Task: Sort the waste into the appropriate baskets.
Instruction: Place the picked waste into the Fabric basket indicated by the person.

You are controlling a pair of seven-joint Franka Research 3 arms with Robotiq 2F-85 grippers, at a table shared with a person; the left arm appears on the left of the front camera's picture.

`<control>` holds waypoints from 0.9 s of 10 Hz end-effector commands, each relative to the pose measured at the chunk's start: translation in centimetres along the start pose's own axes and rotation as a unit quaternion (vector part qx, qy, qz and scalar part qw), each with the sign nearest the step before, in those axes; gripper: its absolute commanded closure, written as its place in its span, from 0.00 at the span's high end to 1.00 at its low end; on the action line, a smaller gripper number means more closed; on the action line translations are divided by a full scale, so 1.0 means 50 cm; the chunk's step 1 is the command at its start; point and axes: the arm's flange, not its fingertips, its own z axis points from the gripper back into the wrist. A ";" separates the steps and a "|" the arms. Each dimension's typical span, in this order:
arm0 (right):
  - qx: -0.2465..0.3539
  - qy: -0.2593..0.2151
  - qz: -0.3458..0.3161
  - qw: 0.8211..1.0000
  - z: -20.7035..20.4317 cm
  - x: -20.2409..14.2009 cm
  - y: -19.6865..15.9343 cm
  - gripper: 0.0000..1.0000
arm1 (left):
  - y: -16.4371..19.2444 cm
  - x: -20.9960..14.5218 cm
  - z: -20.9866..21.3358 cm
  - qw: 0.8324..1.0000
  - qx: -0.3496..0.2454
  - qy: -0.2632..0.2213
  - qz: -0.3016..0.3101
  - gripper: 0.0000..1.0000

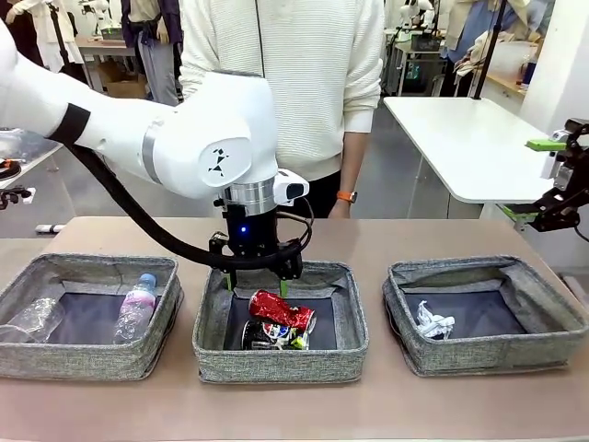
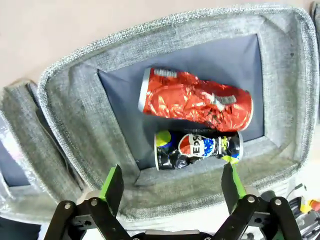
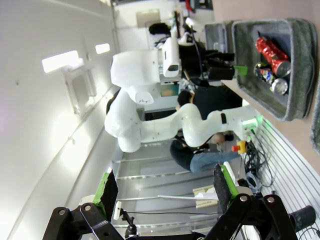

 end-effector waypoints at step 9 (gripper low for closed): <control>-0.001 -0.003 0.004 1.000 -0.004 -0.002 0.003 1.00 | 0.615 -0.315 0.190 0.814 -0.559 -0.118 -0.106 1.00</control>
